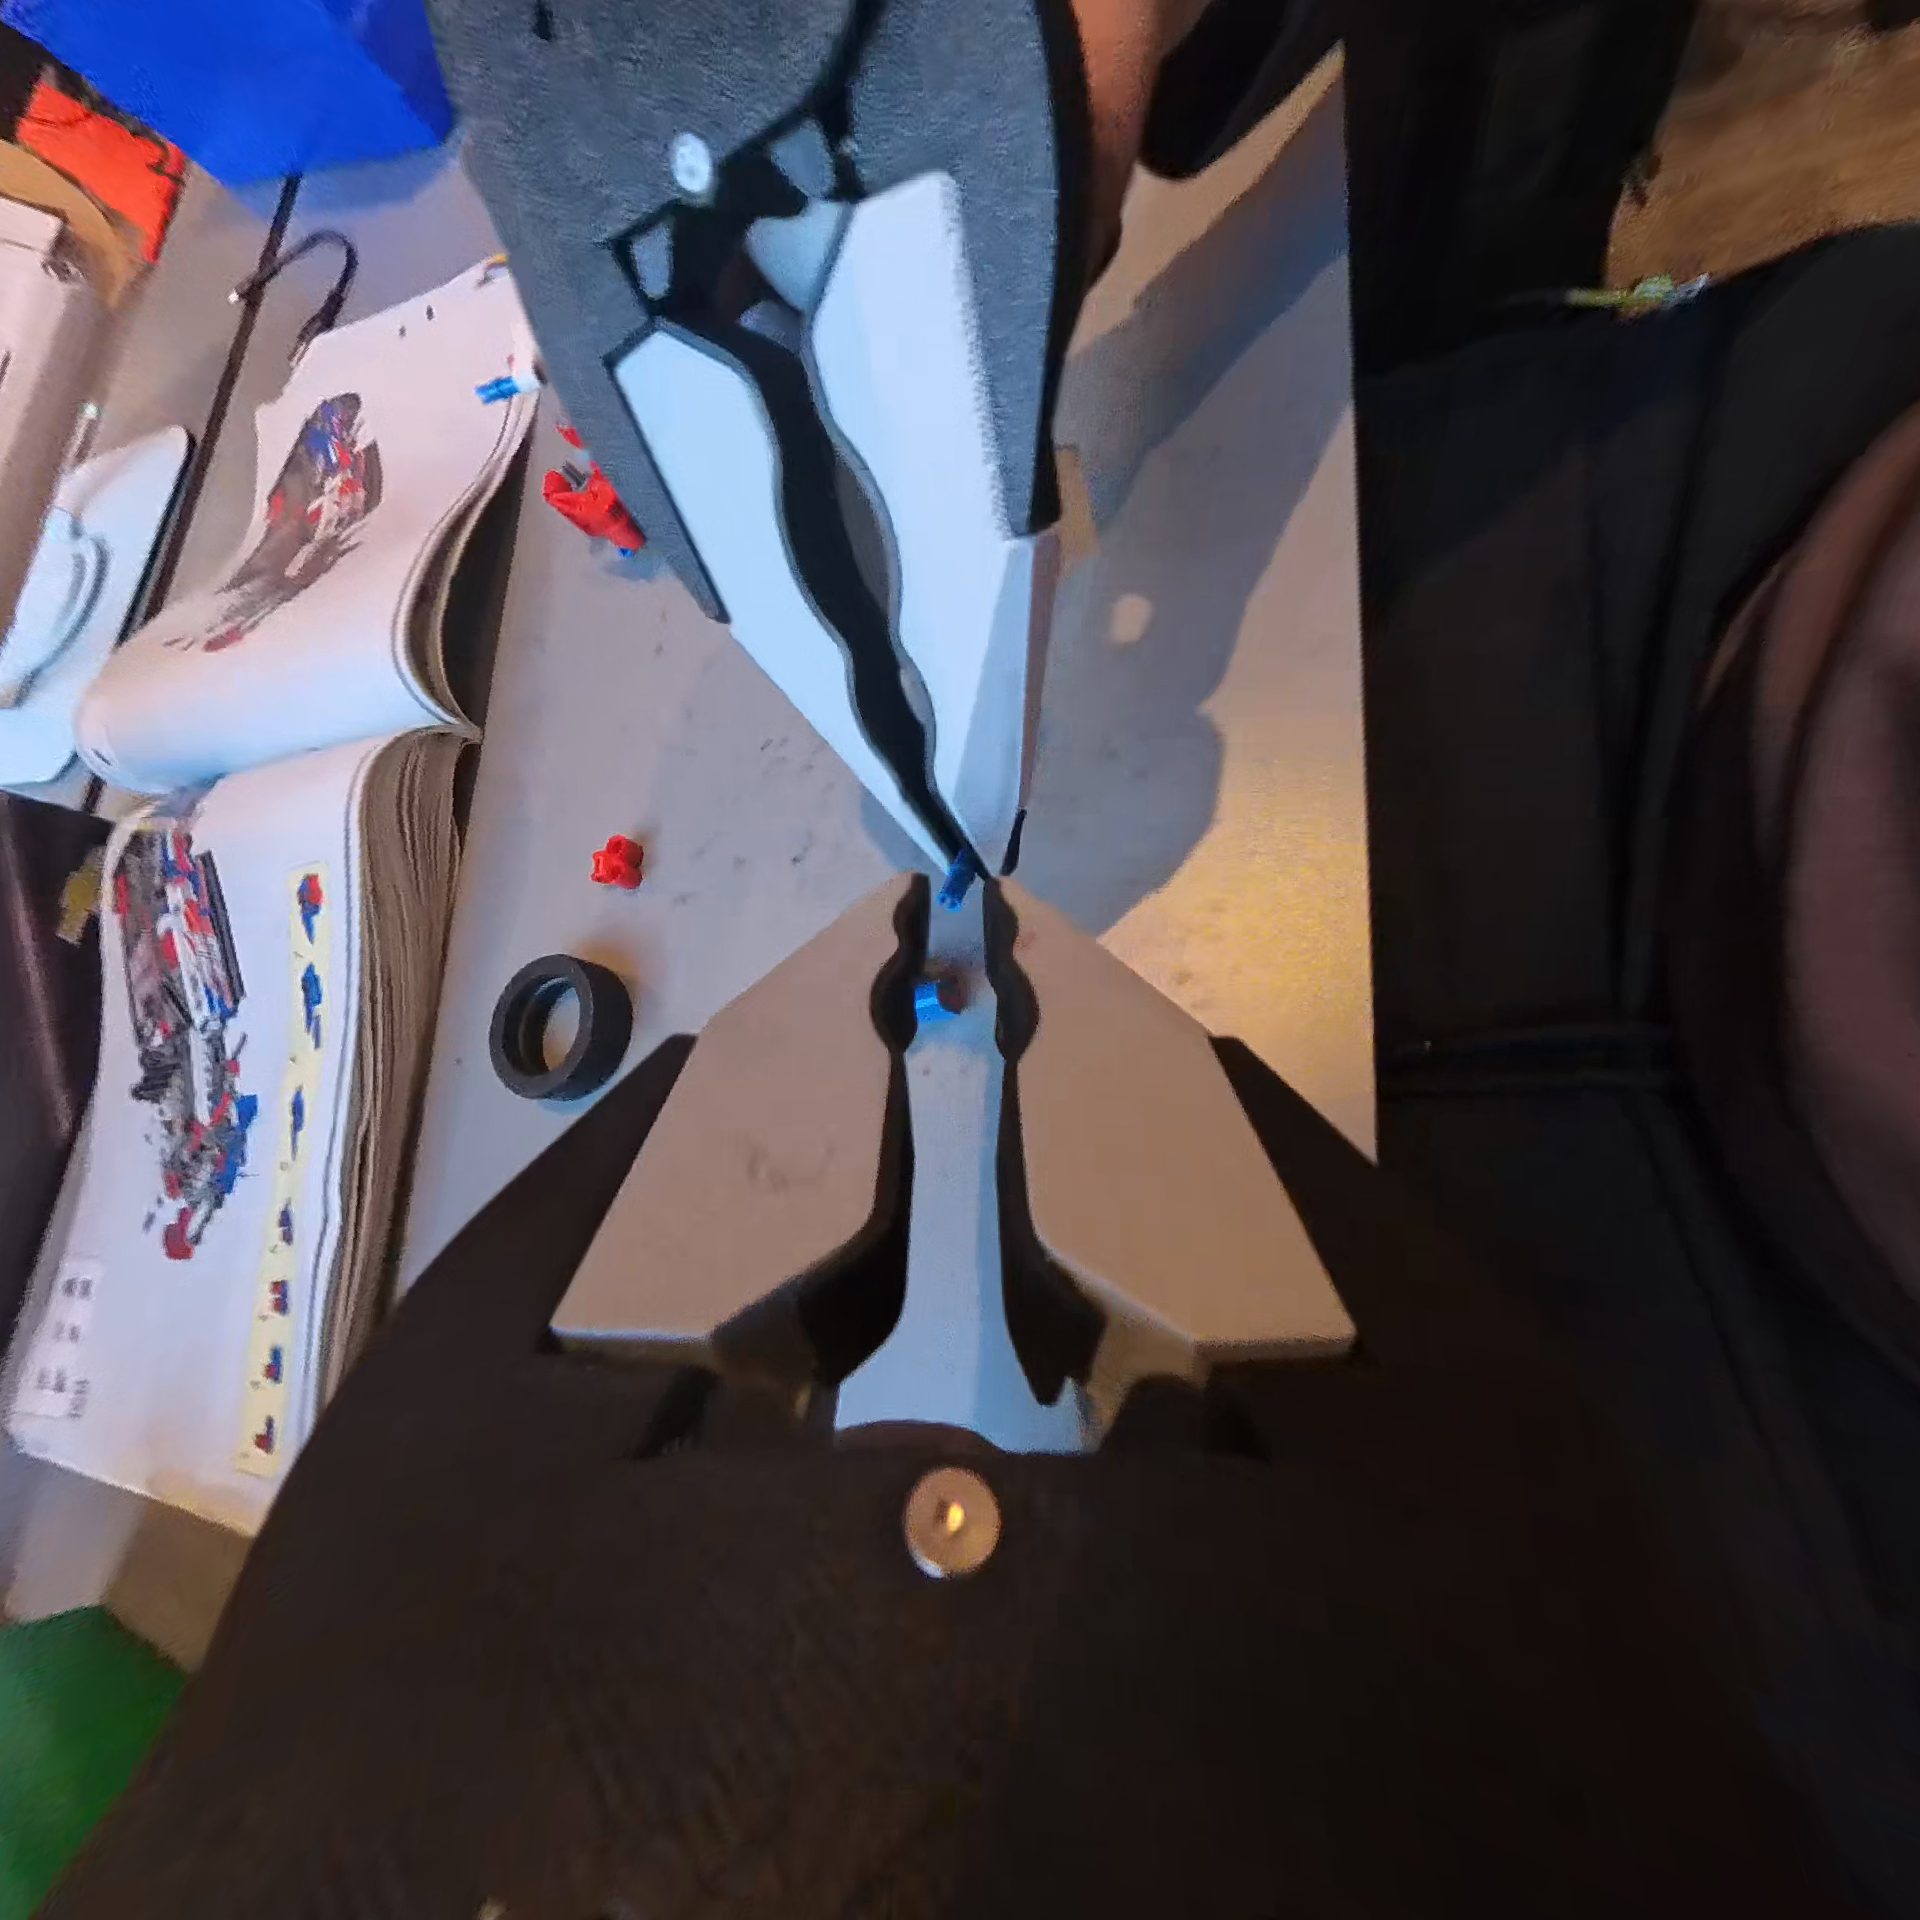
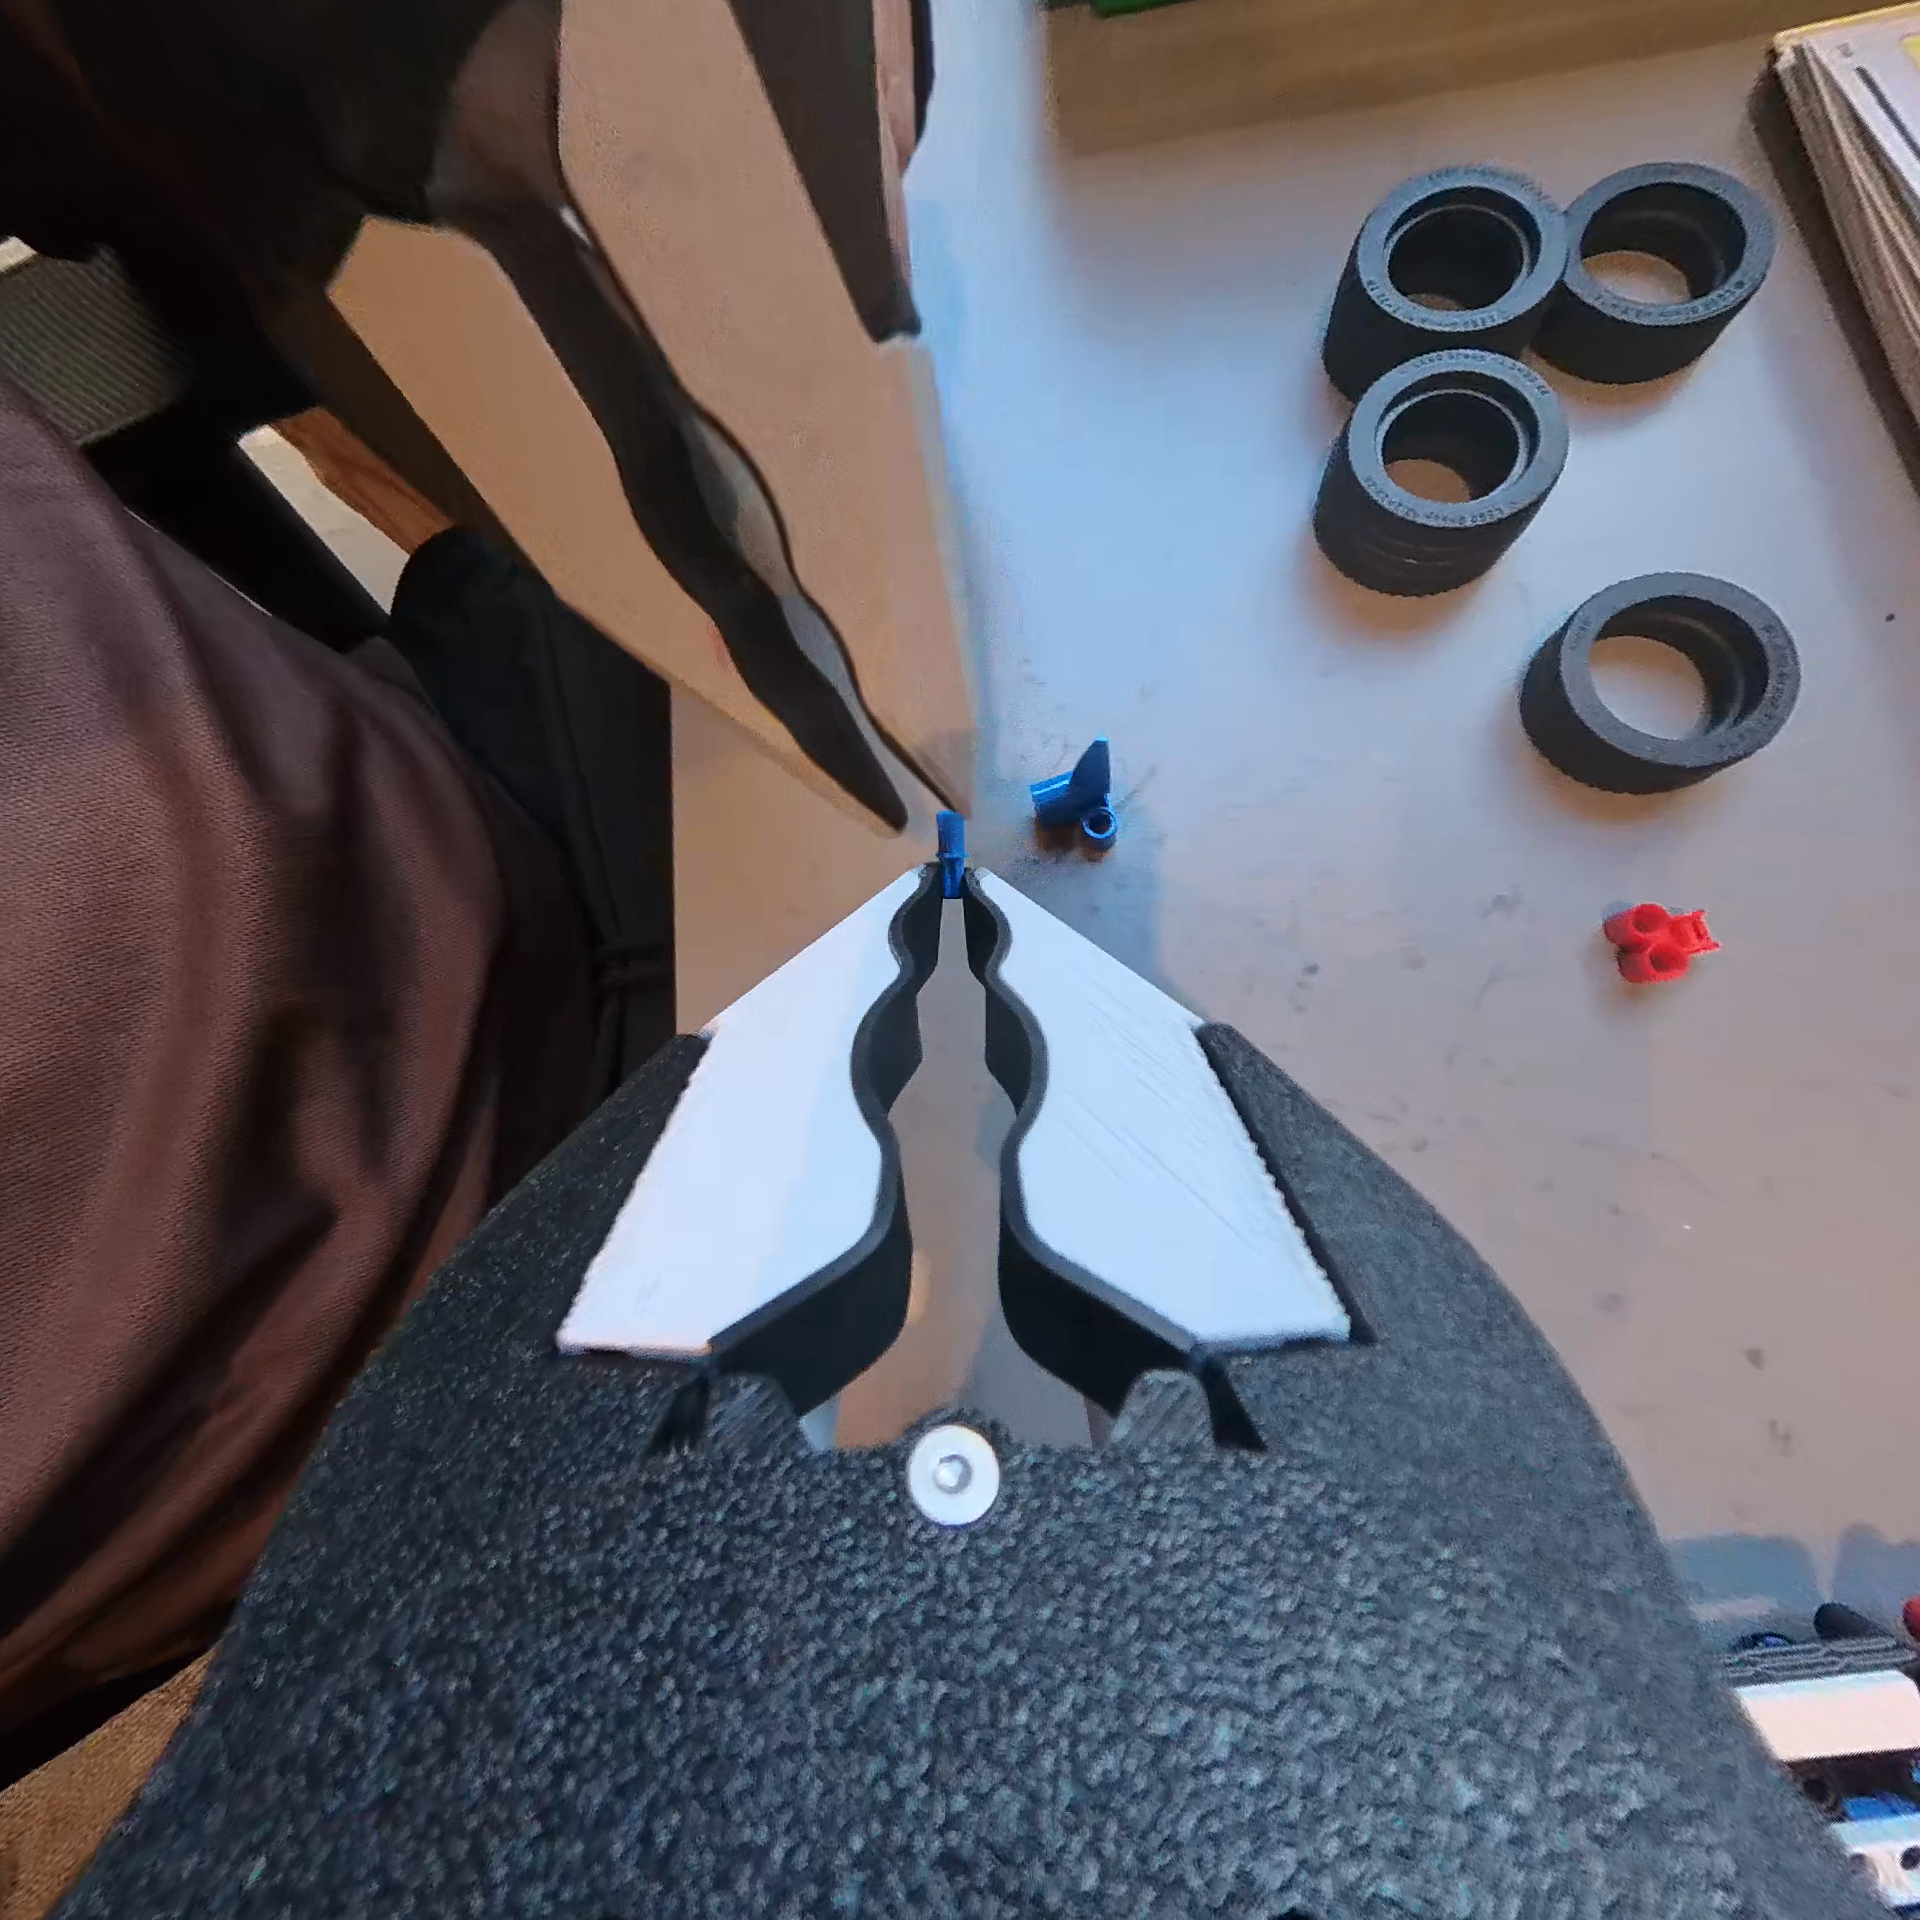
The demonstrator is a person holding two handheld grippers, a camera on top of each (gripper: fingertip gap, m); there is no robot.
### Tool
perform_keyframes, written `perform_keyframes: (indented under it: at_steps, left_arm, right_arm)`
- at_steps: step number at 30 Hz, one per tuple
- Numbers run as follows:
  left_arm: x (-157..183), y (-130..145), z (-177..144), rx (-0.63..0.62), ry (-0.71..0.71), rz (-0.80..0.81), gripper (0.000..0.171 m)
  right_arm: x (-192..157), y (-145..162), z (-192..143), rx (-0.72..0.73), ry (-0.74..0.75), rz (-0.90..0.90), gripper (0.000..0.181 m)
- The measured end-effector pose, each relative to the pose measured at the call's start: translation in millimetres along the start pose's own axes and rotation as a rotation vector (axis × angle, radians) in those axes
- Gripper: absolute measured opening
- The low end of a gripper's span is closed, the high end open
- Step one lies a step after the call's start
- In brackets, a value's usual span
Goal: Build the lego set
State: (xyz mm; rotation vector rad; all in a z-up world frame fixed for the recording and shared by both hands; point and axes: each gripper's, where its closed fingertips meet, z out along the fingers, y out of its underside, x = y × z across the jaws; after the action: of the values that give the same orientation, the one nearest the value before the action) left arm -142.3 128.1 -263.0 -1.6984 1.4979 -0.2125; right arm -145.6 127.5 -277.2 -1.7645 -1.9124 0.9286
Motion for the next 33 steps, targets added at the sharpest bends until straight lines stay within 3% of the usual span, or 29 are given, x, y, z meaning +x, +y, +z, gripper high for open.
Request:
perform_keyframes:
  at_steps: [11, 17, 23, 27, 33]
  left_arm:
    - [-3, 6, 4, 0.008, -0.088, 0.074, 0.003]
    - [-24, -2, -15, 0.152, -0.246, 0.033, 0.002]
    - [-43, -5, -33, 0.348, -0.239, -0.112, 0.002]
    - [-60, 8, -35, 0.354, -0.296, -0.127, 0.002]
    - [-86, 28, -35, 0.345, -0.32, -0.283, 0.002]
  right_arm:
    - [1, -5, 0, 0.038, -0.037, 0.039, 0.004]
    - [8, -33, -11, 0.34, -0.063, 0.118, 0.005]
    - [19, -59, -31, 0.586, 0.009, 0.1, 0.012]
    - [34, -52, -34, 0.599, 0.117, 0.054, 0.017]
    - [48, -48, -26, 0.544, 0.194, -0.037, 0.024]
